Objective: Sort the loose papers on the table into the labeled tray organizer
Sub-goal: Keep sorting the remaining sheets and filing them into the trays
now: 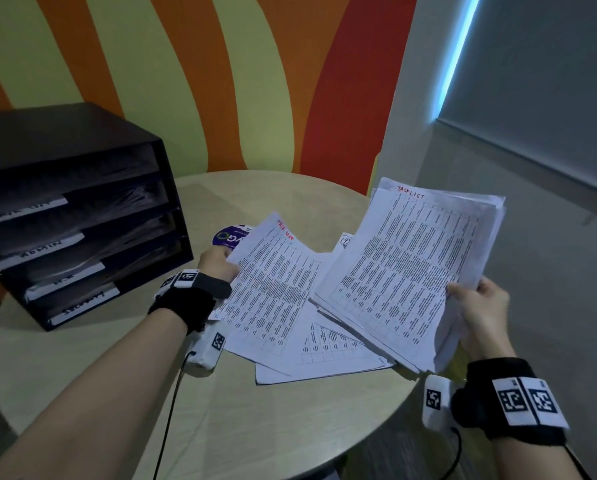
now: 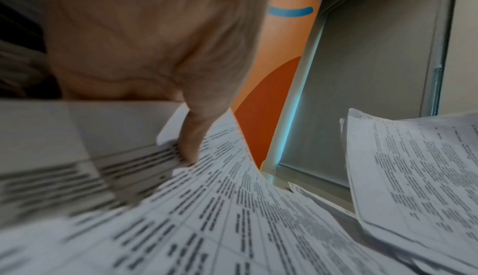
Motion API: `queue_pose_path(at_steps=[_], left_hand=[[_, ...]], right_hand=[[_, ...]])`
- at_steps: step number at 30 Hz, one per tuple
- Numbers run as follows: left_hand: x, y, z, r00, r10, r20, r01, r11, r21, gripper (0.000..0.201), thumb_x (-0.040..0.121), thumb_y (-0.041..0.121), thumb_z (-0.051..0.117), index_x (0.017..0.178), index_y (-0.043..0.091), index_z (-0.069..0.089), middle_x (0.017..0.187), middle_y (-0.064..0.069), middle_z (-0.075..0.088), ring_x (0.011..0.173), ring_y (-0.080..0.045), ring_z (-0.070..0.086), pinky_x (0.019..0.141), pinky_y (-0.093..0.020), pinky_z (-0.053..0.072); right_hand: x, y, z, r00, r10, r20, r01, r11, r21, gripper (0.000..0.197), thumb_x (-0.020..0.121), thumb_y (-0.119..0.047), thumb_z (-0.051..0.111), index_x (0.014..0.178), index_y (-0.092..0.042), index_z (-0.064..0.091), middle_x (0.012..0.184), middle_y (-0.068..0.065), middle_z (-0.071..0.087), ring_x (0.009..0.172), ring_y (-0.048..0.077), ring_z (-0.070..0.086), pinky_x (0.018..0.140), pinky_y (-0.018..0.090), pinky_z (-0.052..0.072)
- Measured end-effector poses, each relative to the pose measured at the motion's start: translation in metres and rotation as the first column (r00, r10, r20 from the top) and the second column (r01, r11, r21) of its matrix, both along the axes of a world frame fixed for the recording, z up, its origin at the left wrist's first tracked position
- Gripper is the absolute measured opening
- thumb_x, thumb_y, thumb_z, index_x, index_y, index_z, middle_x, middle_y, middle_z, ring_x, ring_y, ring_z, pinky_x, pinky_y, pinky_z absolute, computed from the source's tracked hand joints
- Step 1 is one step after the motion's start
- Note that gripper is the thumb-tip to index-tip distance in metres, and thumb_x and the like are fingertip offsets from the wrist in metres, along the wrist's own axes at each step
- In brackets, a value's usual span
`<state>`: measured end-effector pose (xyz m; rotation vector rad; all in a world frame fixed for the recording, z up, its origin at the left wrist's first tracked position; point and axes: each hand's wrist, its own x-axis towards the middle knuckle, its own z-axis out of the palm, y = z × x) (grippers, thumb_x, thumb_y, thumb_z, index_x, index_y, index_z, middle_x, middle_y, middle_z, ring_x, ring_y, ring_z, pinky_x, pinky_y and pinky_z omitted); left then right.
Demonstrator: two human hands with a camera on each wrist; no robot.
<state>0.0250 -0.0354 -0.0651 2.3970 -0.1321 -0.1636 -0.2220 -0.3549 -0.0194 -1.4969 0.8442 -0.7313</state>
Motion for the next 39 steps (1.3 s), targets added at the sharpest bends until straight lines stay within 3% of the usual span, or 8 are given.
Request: queue_pose_path(at_steps=[7,10,17,24,29,34,36,39], left_hand=[[-0.008,0.022,0.054,0.985,0.110,0.136,0.009,0.747,-0.665,0.014,0.090,0.009,0.059,0.098,0.014,0.070,0.092,-0.013,0.071,0.081,-0.028,0.069,0.073,-0.041,0.054],[-0.019,0.018,0.084,0.973,0.101,0.206,0.080,0.694,-0.715,0.023,0.094,0.001,0.056,0.113,0.010,0.064,0.093,0.000,0.069,0.071,-0.003,0.070,0.064,-0.022,0.058],[-0.045,-0.036,0.096,0.981,-0.084,0.175,0.182,0.712,-0.678,0.013,0.095,0.001,0.053,0.103,0.005,0.062,0.086,-0.003,0.066,0.058,0.000,0.064,0.057,-0.027,0.052],[-0.068,-0.089,0.076,0.984,-0.140,0.109,0.177,0.728,-0.663,0.031,0.097,0.005,0.051,0.128,0.001,0.046,0.114,-0.008,0.061,0.085,-0.004,0.058,0.054,-0.001,0.044],[-0.077,-0.098,0.077,0.971,-0.184,0.153,0.240,0.724,-0.647,0.038,0.092,-0.006,0.053,0.128,0.003,0.045,0.112,-0.007,0.060,0.085,-0.006,0.060,0.059,-0.008,0.050],[-0.082,-0.099,0.093,0.900,-0.208,0.383,0.408,0.714,-0.569,0.027,0.098,0.009,0.049,0.124,0.011,0.047,0.120,-0.005,0.060,0.110,-0.020,0.060,0.096,-0.034,0.050],[-0.083,-0.100,0.102,0.870,-0.175,0.462,0.446,0.679,-0.583,0.027,0.098,0.005,0.048,0.123,0.014,0.044,0.116,-0.002,0.059,0.107,-0.014,0.059,0.094,-0.025,0.049],[-0.081,-0.101,0.101,0.852,-0.157,0.500,0.460,0.680,-0.571,0.022,0.097,0.006,0.049,0.116,0.015,0.044,0.112,-0.013,0.061,0.097,-0.027,0.061,0.085,-0.040,0.053]], right_hand=[[0.001,-0.001,-0.005,0.999,-0.007,-0.033,0.007,1.000,0.007,0.011,0.085,0.005,0.055,0.094,0.011,0.057,0.107,0.031,0.063,0.081,0.029,0.061,0.090,0.062,0.047],[0.002,0.001,-0.004,0.999,0.020,-0.033,-0.020,1.000,-0.012,0.006,0.086,0.004,0.055,0.090,0.005,0.060,0.103,0.029,0.065,0.083,0.032,0.064,0.090,0.062,0.049],[0.005,0.030,0.017,0.974,0.206,0.093,-0.205,0.978,-0.022,0.020,0.090,0.003,0.055,0.086,-0.015,0.065,0.075,-0.002,0.072,0.067,0.012,0.069,0.067,0.032,0.055],[0.021,0.054,0.017,0.936,0.250,0.249,-0.256,0.967,-0.007,0.021,0.101,-0.019,0.049,0.102,-0.008,0.067,0.088,-0.001,0.074,0.081,0.014,0.070,0.063,0.023,0.057],[0.022,0.060,0.016,0.923,0.281,0.264,-0.251,0.957,-0.142,0.033,0.102,-0.033,0.046,0.129,-0.016,0.054,0.118,-0.002,0.066,0.109,0.011,0.063,0.093,0.033,0.051],[0.016,0.063,0.030,0.929,0.314,0.193,-0.208,0.879,-0.428,0.034,0.100,-0.007,0.041,0.125,-0.029,0.047,0.111,-0.012,0.061,0.101,0.004,0.060,0.085,0.032,0.053],[0.012,0.064,0.040,0.893,0.339,0.295,-0.180,0.871,-0.457,0.038,0.100,-0.002,0.039,0.126,-0.029,0.047,0.112,-0.015,0.060,0.104,0.000,0.058,0.083,0.020,0.050],[0.011,0.061,0.041,0.867,0.357,0.347,-0.174,0.870,-0.462,0.032,0.100,-0.006,0.046,0.124,-0.027,0.046,0.113,-0.011,0.060,0.103,-0.002,0.059,0.082,0.015,0.047]])
